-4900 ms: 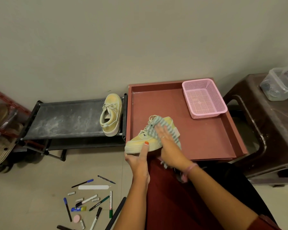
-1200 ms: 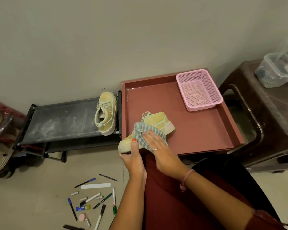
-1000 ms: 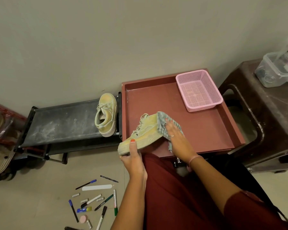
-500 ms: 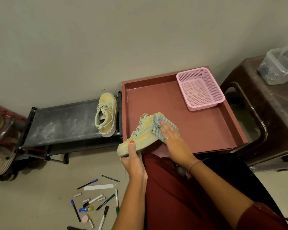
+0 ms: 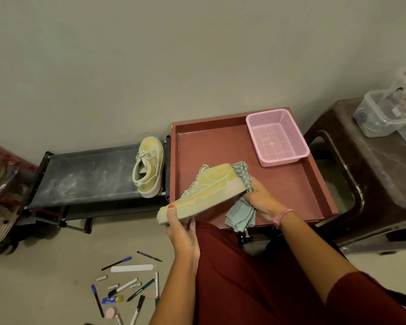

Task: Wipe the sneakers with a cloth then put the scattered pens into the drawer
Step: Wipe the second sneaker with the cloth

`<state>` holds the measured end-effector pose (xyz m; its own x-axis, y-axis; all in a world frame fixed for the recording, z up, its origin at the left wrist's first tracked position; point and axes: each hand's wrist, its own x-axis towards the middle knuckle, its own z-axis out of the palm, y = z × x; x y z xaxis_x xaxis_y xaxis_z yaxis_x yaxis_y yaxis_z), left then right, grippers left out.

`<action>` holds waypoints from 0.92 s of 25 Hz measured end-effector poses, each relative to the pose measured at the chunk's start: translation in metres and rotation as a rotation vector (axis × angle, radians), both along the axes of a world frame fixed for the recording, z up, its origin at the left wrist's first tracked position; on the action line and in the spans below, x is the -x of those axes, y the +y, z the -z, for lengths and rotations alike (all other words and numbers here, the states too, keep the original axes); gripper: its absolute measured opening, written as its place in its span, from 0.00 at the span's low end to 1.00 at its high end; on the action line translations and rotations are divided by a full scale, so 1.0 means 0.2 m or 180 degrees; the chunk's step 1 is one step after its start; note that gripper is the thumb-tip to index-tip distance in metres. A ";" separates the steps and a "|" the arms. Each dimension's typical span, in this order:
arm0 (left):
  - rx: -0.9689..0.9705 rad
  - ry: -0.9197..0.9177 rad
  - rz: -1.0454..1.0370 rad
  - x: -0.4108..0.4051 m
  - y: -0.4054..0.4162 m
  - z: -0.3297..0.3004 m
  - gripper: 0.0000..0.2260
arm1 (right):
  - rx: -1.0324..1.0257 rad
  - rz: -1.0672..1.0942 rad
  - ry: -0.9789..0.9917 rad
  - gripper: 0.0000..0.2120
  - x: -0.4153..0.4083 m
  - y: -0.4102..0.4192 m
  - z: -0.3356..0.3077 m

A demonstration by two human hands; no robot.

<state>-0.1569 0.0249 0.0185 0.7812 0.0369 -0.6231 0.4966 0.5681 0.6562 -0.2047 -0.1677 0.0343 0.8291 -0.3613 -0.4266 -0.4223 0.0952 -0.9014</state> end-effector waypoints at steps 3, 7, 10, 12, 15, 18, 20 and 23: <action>0.0313 0.0075 -0.0080 0.03 -0.10 -0.05 0.29 | 0.0552 0.0255 -0.0122 0.33 0.09 0.02 -0.01; 0.0906 0.0258 -0.0059 0.10 -0.24 -0.16 0.26 | 0.1216 0.0675 0.0051 0.33 0.25 0.05 -0.17; 0.1141 0.0382 0.0241 0.19 -0.34 -0.24 0.25 | 0.1461 0.0834 -0.0035 0.32 0.36 0.07 -0.25; 0.1272 0.0540 0.0253 0.24 -0.40 -0.27 0.22 | 0.1672 0.0851 -0.0063 0.33 0.40 0.09 -0.29; 0.1398 0.0735 0.0150 0.29 -0.44 -0.28 0.24 | 0.1592 0.0871 -0.0096 0.35 0.44 0.09 -0.34; 0.1437 0.0686 0.0299 0.33 -0.47 -0.34 0.23 | 0.0717 0.0926 -0.0421 0.33 0.49 0.09 -0.38; 0.1419 0.0692 0.0371 0.35 -0.48 -0.38 0.20 | -0.0006 0.0813 -0.0654 0.31 0.51 0.14 -0.42; 0.1446 0.0865 0.0409 0.41 -0.47 -0.44 0.17 | -0.0399 0.0688 -0.0781 0.31 0.50 0.17 -0.47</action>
